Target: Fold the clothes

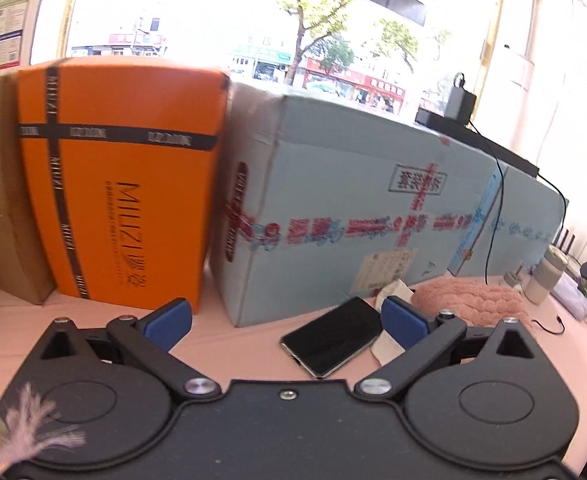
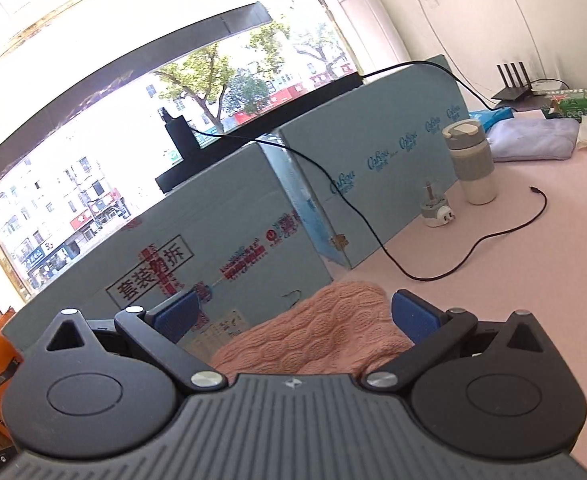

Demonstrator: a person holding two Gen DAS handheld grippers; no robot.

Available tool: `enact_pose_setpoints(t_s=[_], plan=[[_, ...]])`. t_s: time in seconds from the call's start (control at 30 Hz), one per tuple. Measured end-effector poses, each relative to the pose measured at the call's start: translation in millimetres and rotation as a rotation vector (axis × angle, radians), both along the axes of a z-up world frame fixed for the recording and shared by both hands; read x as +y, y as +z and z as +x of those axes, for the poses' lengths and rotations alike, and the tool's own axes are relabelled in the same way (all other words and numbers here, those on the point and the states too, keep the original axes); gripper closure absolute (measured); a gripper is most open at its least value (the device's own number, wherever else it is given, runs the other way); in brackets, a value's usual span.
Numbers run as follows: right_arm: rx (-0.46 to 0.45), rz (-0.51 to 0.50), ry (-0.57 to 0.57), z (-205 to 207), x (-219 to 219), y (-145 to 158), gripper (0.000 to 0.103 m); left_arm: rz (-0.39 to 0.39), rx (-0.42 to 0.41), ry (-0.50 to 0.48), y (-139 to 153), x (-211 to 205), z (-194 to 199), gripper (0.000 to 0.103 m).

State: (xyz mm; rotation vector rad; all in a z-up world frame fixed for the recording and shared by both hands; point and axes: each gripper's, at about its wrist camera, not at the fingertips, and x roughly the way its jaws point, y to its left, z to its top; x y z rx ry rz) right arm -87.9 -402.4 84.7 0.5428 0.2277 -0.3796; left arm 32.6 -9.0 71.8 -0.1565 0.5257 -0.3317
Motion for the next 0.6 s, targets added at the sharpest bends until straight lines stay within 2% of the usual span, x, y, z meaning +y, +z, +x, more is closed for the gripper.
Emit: enact_pose_setpoints(t_s=[0.2,0.47,0.6], plan=[[-0.016,-0.094,0.156,3.7,74.2,30.0,0.000,-0.012,-0.041,0.116,5.4,84.9,-28.0,0.000],[0.004,-0.147,0.367,14.0,182.7,36.1,0.000,0.148,-0.077,0.269,7.0,204.7,-66.1,0.000],[0.020,-0.149,0.411,16.1,229.5,28.9,0.000,0.287,-0.142,0.318,12.9,250.0,-81.6,0.000]])
